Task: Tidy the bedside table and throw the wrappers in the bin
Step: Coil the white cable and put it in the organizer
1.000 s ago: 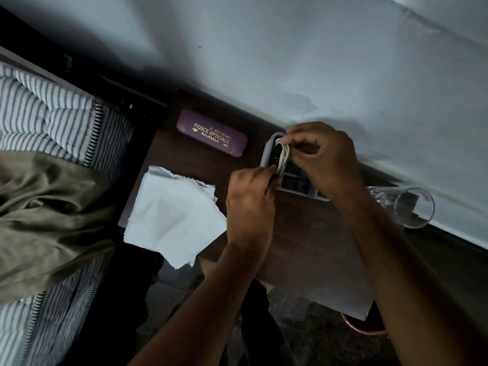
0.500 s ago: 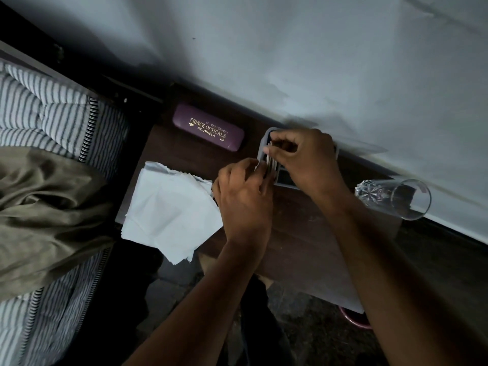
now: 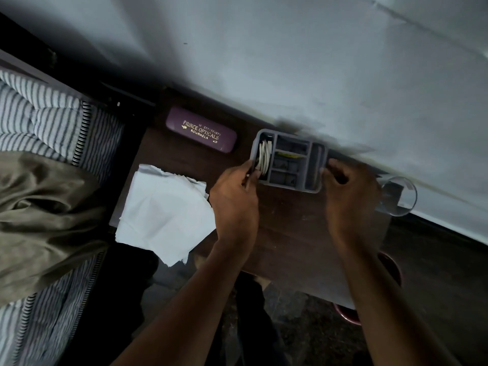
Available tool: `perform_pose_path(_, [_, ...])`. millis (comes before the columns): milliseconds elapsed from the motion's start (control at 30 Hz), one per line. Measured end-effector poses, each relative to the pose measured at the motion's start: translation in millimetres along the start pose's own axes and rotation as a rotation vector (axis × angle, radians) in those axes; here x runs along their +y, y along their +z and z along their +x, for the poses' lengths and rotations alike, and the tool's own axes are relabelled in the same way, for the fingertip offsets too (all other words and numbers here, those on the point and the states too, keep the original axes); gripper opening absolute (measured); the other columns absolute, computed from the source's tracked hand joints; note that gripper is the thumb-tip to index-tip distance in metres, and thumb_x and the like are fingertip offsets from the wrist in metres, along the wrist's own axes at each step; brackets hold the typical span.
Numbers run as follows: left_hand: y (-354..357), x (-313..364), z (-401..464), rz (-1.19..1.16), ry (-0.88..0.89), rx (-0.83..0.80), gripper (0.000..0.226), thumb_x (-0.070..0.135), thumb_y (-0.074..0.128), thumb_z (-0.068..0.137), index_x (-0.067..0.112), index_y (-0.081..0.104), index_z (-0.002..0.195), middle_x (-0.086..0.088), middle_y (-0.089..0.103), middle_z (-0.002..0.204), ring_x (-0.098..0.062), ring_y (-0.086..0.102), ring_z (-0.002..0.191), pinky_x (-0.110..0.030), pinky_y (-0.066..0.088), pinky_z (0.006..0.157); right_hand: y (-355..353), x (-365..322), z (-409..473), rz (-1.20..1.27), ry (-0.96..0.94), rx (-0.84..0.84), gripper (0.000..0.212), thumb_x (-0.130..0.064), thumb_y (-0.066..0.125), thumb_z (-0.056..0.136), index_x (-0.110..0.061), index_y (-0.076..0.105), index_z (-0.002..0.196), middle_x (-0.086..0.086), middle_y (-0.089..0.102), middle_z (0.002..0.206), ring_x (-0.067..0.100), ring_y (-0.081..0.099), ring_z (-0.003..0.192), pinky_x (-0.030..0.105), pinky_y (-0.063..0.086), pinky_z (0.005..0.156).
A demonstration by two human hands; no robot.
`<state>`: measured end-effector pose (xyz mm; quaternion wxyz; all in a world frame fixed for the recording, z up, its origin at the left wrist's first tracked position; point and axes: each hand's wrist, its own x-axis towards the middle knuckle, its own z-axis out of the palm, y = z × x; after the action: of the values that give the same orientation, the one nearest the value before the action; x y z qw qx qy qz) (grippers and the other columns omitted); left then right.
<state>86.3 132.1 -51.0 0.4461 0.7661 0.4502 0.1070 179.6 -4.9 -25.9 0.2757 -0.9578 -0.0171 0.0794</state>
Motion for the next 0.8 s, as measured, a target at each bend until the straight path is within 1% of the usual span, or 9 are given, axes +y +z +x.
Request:
perform_pose_path(67, [0.8, 2.1, 2.6, -0.046, -0.022, 0.004, 0.027, 0.011, 0.074, 0.086, 0.012, 0.076, 0.113, -0.002, 0.078, 0.106, -0.012, 0.072, 0.094, -0.021, 0.054, 0.092, 0.7, 13.5, -6.0, 0.001, 0.120, -0.024, 0.038, -0.026, 0.070, 0.092, -0.008, 0.068, 0.126, 0.012, 0.074, 0.111, 0.020, 0.071, 0.093, 0.035, 0.056, 0.090])
perform_pose_path(133, [1.4, 4.0, 7.3, -0.109, -0.040, -0.005, 0.027, 0.006, 0.073, 0.086, 0.011, 0.077, 0.112, 0.002, 0.077, 0.104, -0.004, 0.070, 0.090, -0.012, 0.052, 0.089, 6.7, 18.6, -10.5, 0.192, 0.262, -0.043, 0.032, -0.024, 0.069, 0.094, -0.004, 0.072, 0.119, 0.011, 0.077, 0.089, 0.013, 0.073, 0.069, 0.032, 0.060, 0.073])
perform_pose_path(200, [3.4, 5.5, 12.6, -0.139, -0.026, -0.016, 0.026, 0.003, 0.072, 0.086, 0.009, 0.077, 0.111, 0.003, 0.076, 0.102, 0.000, 0.068, 0.088, -0.003, 0.047, 0.085, 13.0, 18.6, -13.8, 0.399, 0.393, -0.053, 0.017, -0.018, 0.067, 0.095, -0.005, 0.077, 0.100, 0.006, 0.071, 0.065, 0.008, 0.066, 0.048, 0.032, 0.059, 0.060])
perform_pose_path(300, [6.1, 7.1, 20.1, -0.154, -0.004, -0.032, 0.025, 0.001, 0.072, 0.087, 0.008, 0.077, 0.110, -0.001, 0.077, 0.101, -0.004, 0.071, 0.088, -0.010, 0.054, 0.086, 17.8, 18.9, -17.0, 0.492, 0.462, -0.037, 0.010, -0.013, 0.070, 0.092, -0.021, 0.074, 0.088, 0.001, 0.069, 0.057, 0.011, 0.067, 0.047, 0.047, 0.061, 0.067])
perform_pose_path(433, [6.4, 4.3, 22.0, -0.124, 0.046, -0.032, 0.024, 0.004, 0.072, 0.088, 0.007, 0.076, 0.111, -0.004, 0.077, 0.101, -0.007, 0.071, 0.089, -0.011, 0.054, 0.085, 20.4, 19.7, -20.1, 0.575, 0.497, -0.028, 0.017, -0.010, 0.071, 0.091, -0.024, 0.073, 0.082, -0.001, 0.070, 0.058, 0.012, 0.071, 0.051, 0.052, 0.062, 0.074])
perform_pose_path(533, [3.7, 3.1, 22.3, -0.109, 0.052, -0.043, 0.026, 0.006, 0.073, 0.088, 0.007, 0.075, 0.114, -0.005, 0.077, 0.104, -0.006, 0.070, 0.090, -0.003, 0.049, 0.084, 23.0, 19.0, -17.0, 0.575, 0.473, -0.019, 0.006, -0.009, 0.070, 0.092, -0.011, 0.076, 0.095, 0.002, 0.070, 0.062, 0.010, 0.071, 0.052, 0.043, 0.064, 0.068])
perform_pose_path(600, [0.3, 3.7, 22.7, -0.126, 0.007, -0.073, 0.031, 0.010, 0.074, 0.088, 0.009, 0.073, 0.119, -0.003, 0.075, 0.113, -0.005, 0.069, 0.097, -0.005, 0.050, 0.089, 20.3, 19.2, -13.6, 0.504, 0.431, -0.020, 0.016, -0.014, 0.071, 0.092, -0.002, 0.076, 0.101, 0.003, 0.070, 0.065, 0.007, 0.069, 0.051, 0.033, 0.064, 0.062])
perform_pose_path(700, [-10.9, 1.5, 16.8, -0.150, -0.060, -0.156, 0.043, 0.022, 0.076, 0.088, 0.014, 0.067, 0.129, 0.004, 0.071, 0.124, 0.002, 0.064, 0.105, 0.001, 0.043, 0.089, 11.1, 13.3, -14.7, 0.171, 0.185, 0.068, 0.020, -0.027, 0.070, 0.091, -0.009, 0.077, 0.098, -0.001, 0.074, 0.079, -0.002, 0.067, 0.068, 0.017, 0.054, 0.073])
perform_pose_path(800, [-30.8, -8.4, 5.5, -0.075, -0.068, -0.173, 0.037, 0.029, 0.072, 0.090, 0.019, 0.070, 0.126, 0.006, 0.074, 0.118, 0.006, 0.062, 0.096, 0.007, 0.035, 0.082, 9.8, -7.4, -31.0, 0.050, 0.048, 0.190, 0.018, -0.020, 0.067, 0.091, -0.012, 0.075, 0.105, 0.008, 0.074, 0.099, 0.016, 0.068, 0.090, 0.023, 0.049, 0.081])
